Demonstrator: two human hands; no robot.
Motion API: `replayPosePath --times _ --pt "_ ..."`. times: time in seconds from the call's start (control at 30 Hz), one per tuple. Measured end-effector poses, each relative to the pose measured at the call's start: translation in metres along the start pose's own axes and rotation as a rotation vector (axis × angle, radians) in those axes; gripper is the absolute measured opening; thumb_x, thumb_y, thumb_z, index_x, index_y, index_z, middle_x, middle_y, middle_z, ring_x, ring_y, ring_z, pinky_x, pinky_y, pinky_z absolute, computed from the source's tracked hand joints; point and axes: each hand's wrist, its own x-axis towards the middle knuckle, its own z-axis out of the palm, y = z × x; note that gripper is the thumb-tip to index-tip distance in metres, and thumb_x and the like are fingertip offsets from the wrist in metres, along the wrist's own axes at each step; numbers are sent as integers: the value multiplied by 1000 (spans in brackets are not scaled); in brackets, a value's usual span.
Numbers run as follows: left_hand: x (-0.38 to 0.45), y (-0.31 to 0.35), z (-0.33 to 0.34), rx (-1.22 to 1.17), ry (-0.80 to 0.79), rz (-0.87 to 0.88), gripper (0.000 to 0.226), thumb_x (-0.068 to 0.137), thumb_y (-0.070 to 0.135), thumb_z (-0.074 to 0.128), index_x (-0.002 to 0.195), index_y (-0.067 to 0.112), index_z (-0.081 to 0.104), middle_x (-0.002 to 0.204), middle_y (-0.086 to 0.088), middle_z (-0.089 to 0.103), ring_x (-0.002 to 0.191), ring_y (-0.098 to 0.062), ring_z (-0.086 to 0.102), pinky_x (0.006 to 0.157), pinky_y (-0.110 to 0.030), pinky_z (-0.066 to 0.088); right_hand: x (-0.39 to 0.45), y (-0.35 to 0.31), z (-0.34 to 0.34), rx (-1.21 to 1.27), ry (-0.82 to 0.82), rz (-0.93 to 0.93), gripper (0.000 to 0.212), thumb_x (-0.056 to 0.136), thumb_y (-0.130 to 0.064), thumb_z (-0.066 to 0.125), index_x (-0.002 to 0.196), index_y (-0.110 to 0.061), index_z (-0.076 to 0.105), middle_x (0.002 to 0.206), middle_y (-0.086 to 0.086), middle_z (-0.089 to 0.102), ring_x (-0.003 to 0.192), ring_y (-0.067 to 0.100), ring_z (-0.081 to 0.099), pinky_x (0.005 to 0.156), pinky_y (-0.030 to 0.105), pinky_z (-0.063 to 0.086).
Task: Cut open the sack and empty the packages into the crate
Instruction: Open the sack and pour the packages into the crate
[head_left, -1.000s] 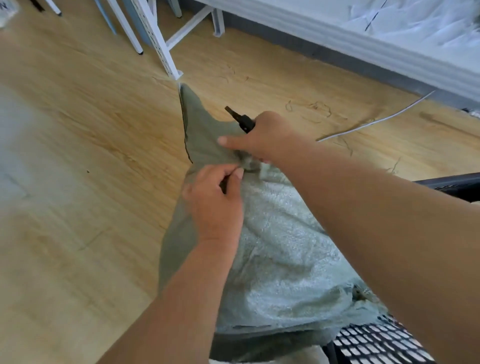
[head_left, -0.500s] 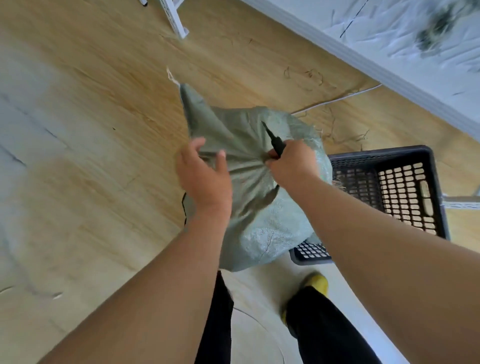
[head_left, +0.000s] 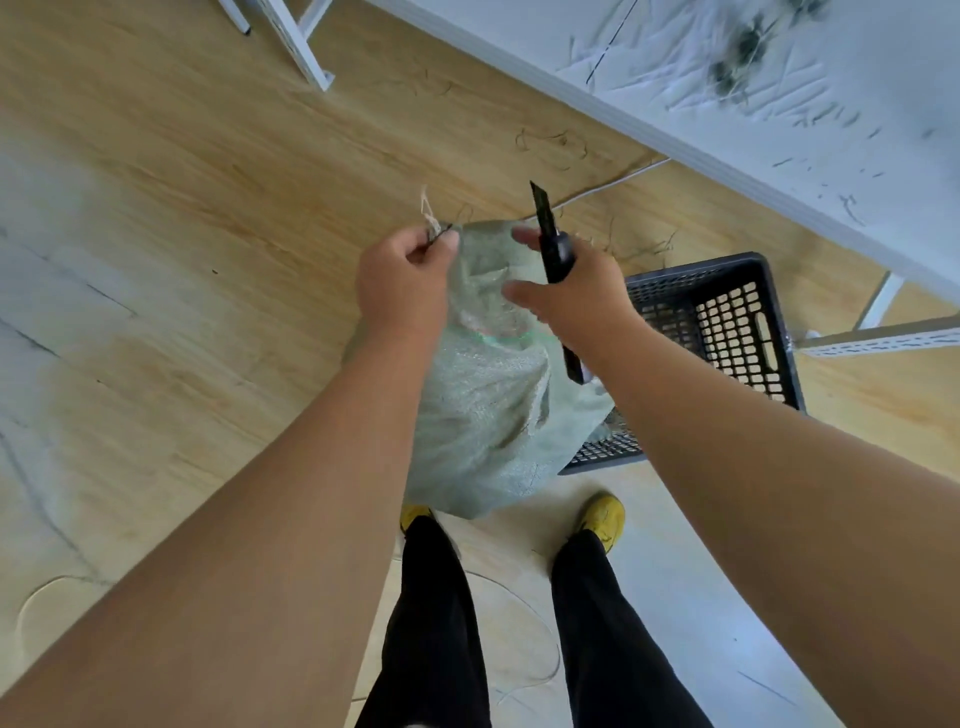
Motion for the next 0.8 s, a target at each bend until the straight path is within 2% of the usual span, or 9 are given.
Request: replayPosePath --times 0.07,0.1,0.2,0.33,0.43,0.53,0.6,0.7,0.8 --pt "-12 24 -3 -34 -129 15 22 84 29 71 100 14 71 86 7 69 79 -6 63 80 -22 52 -9 -21 -8 158 -43 -35 50 76 -16 77 120 -33 60 99 -10 64 65 13 59 65 31 53" --pt "-17 39 -6 -28 -197 42 24 83 29 73 102 14 72 89 6 70 82 -6 64 83 -22 51 -13 -28 -13 198 -55 -37 47 75 -16 78 117 -29 62 93 -9 65 61 12 57 62 29 51" --pt "-29 85 -15 17 -361 164 17 81 29 75 96 21 74 91 9 72 84 -1 64 80 -12 49 -28 -41 -31 227 5 -7 21 78 -20 78 92 -14 64 70 -1 60 59 14 54 62 30 49" --pt "-31 98 -34 27 -434 189 13 86 25 70 99 24 71 97 11 70 90 3 62 79 -3 46 -45 -37 -58 276 94 51 18 84 -16 72 77 -18 56 70 0 60 63 17 60 72 38 57" --pt "-29 57 -42 282 -445 86 27 89 13 65 111 28 64 114 9 64 110 -8 60 93 -18 46 -56 -27 -68 437 117 116 20 86 -4 67 78 -15 53 80 8 60 77 26 64 80 45 58" --pt "-50 23 -31 517 -542 -8 50 83 4 60 129 25 55 129 5 56 118 -15 54 100 -32 44 -62 -26 -76 561 169 152 22 87 2 64 78 -14 51 81 8 61 81 27 66 71 36 60" --pt "-65 13 -18 621 -483 40 54 81 12 63 132 28 52 130 4 58 116 -21 57 98 -38 46 -64 -27 -82 606 210 170 23 86 3 64 77 -13 51 79 9 60 79 28 65 68 34 59" --pt "-76 9 -9 792 -269 40 33 92 27 59 124 28 59 123 0 63 113 -27 58 94 -40 45 -71 -26 -93 625 220 157 23 87 4 63 77 -12 50 79 10 59 74 26 63 74 39 58" --pt "-80 14 -4 802 -258 78 21 97 27 51 112 19 64 111 -9 67 103 -32 61 87 -39 48 -81 -23 -109 612 238 130 21 87 6 60 81 -10 48 77 12 59 70 27 60 80 44 57"
